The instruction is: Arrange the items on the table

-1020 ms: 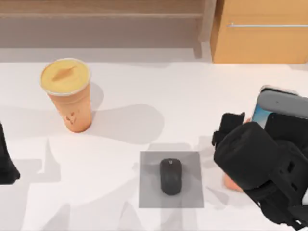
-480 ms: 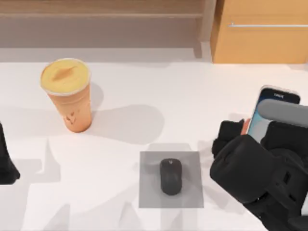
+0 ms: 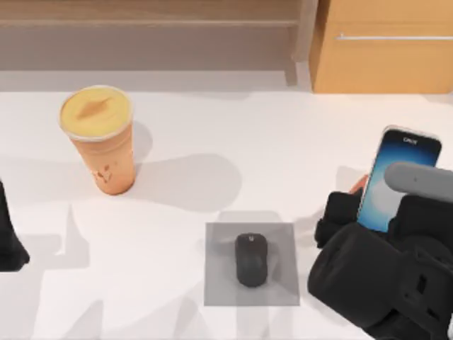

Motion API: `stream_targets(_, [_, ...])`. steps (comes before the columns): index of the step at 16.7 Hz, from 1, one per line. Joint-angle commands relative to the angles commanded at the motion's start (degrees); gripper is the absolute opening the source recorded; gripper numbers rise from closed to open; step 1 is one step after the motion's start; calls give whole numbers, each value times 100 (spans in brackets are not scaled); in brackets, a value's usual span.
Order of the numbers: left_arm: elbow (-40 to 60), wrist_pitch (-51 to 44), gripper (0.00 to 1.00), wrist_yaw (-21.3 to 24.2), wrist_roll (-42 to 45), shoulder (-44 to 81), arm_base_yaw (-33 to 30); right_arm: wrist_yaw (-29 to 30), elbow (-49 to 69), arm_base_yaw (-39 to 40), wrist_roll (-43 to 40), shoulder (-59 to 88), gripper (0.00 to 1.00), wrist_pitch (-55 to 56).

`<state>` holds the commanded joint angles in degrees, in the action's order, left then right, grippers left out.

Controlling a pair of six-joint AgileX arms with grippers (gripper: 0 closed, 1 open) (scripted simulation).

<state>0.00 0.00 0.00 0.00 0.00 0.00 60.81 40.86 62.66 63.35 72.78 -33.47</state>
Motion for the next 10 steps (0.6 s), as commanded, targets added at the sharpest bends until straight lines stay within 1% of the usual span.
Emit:
stream_targets(3, [0,0,100,0,0,0,0,-30,6,-37,-22,-28,100,24])
stream_targets(5, [0,0,100,0,0,0,0,-161,-57,-140,-133,-321,100,130])
stream_targets(7, [0,0,100,0,0,0,0,-434,-234,-386,-384,-835,100,357])
stream_targets(10, [0,0,100,0,0,0,0,-1081,-614,-958,-967,-1982,100,814])
